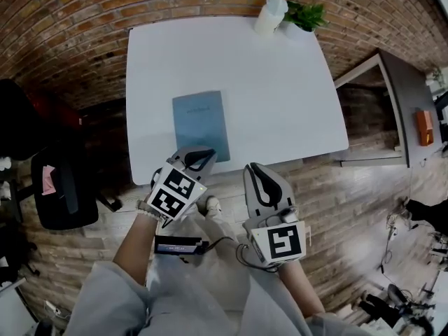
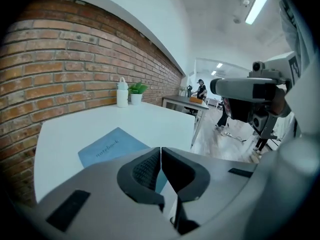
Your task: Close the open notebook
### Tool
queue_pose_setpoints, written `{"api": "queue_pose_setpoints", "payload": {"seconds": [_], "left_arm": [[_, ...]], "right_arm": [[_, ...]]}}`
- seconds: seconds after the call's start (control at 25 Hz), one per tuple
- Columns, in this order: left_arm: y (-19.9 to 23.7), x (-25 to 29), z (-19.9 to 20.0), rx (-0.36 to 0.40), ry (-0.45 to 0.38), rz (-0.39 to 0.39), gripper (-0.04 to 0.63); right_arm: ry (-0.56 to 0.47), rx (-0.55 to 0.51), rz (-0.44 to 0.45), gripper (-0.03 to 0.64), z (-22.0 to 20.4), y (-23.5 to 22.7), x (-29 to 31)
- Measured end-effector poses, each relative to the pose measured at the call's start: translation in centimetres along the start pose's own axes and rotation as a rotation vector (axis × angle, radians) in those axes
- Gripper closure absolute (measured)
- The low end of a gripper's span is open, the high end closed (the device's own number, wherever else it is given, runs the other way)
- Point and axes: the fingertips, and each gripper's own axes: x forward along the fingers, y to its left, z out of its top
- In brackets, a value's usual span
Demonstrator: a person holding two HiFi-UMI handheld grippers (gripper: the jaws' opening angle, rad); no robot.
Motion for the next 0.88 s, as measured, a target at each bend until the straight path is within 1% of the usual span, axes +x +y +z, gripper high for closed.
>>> {"api": "queue_pose_setpoints", "payload": {"seconds": [0.12, 0.28, 0.4, 0.56, 0.88], "left_arm": [[1.0, -2.1, 1.2, -0.007, -0.061, 0.064, 0.574], [2.5, -5.7, 3.6, -0.012, -0.155, 0.173, 0.577], [3.0, -8.4, 5.2, -0.015, -0.211, 0.228, 0.577], [3.2, -11.7, 6.4, -0.022, -0.249, 0.265, 0.577], [2.9, -17.8, 7.3, 0.016, -0.329, 0.387, 0.577]], "right_arm": [[-0.009, -0.017, 0.024, 0.561, 0.7, 0.8, 0.1], [-0.039, -0.035, 0.048, 0.561, 2.1, 1.3, 0.1], [-0.057, -0.04, 0.062, 0.561, 3.0, 1.7, -0.2], [-0.081, -0.057, 0.085, 0.561, 4.2, 2.5, -0.3], [-0.124, -0.093, 0.132, 0.561, 5.8, 4.3, -0.5]]}}
